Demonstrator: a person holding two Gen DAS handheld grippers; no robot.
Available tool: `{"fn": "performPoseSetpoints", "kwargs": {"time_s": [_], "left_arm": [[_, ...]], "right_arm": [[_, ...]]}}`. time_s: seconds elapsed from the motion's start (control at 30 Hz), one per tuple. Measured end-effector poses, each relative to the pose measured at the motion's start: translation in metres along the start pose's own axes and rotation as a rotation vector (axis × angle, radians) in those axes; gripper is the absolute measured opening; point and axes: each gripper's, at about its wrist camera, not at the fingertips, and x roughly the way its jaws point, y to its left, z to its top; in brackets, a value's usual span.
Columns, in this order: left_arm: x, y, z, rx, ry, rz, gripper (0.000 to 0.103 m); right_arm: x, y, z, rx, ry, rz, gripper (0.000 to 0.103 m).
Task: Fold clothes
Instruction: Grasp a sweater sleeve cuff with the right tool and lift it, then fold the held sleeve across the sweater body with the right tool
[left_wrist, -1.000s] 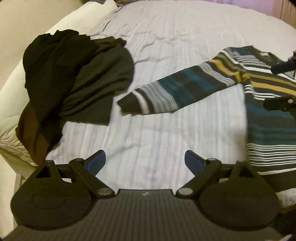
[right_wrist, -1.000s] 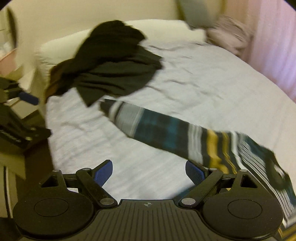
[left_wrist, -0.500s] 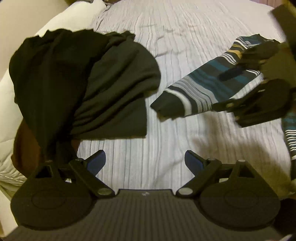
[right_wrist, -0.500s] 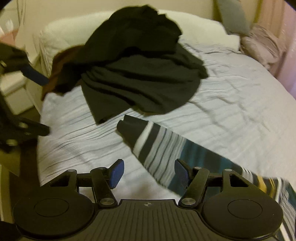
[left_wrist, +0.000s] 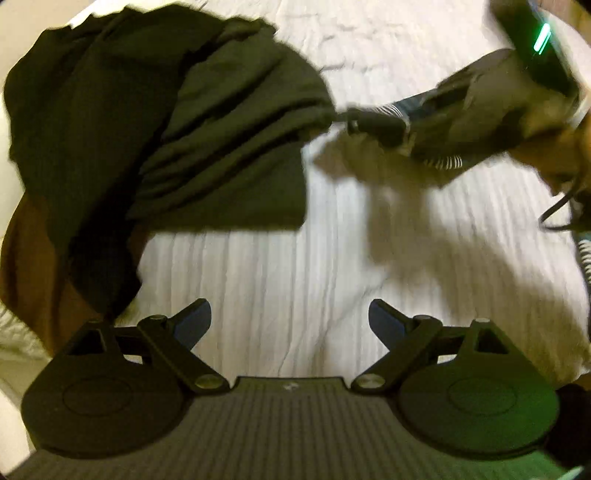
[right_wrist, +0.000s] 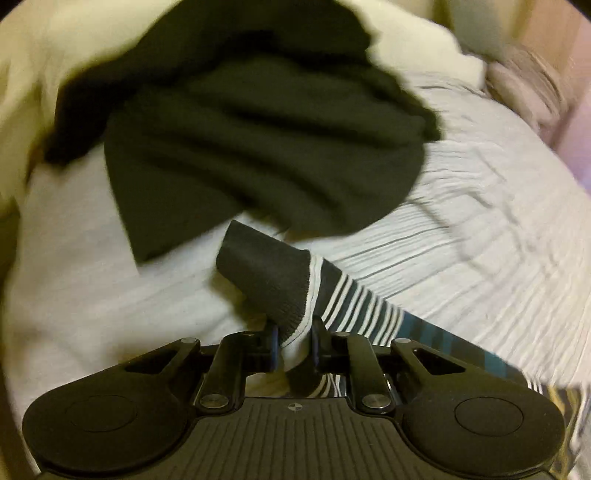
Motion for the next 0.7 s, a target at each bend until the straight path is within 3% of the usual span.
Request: {"fn": "performPoseSetpoints", "kwargs": {"time_s": [0.13, 0.23, 0.33, 0.4, 0.47, 0.57, 0.7], "left_arm": [[-0.002, -0.035, 0.036, 0.078, -0.060, -0.062, 0.090], [-0.005, -0.078, 0.068, 0.150, -0.114, -0.104, 0.090], [-0.008, -0.128, 0.096, 0.199, -0.152, -0.133, 0.090], [-0.008, -0.165, 0.110, 0.219, -0.167, -0.152, 0.090], [-0.009, -0.207, 0.122, 0.231, -0.171, -0.176, 0.090], [-0.004, -0.271, 0.134, 0.244, -0.150, -0.210, 0.090], [0.002, -0.346, 0.147, 0.321, -0.120, -0.193, 0.090]], "right_arm": [[-0.073, -0.086, 0.011, 0.353, -0.188, 0.095, 0.015], [-0.143, -0.168, 0.006, 0.555, -0.372, 0.097, 0.015], [-0.235, -0.242, -0.031, 0.619, -0.577, -0.037, 0.015], [-0.293, -0.286, -0.079, 0.655, -0.658, -0.198, 0.015], [-0.322, -0.325, -0.142, 0.759, -0.664, -0.312, 0.015], [-0.315, -0.380, -0.238, 0.985, -0.581, -0.351, 0.015], [-0.305, -0.449, -0.356, 1.258, -0.466, -0.384, 0.015]]}}
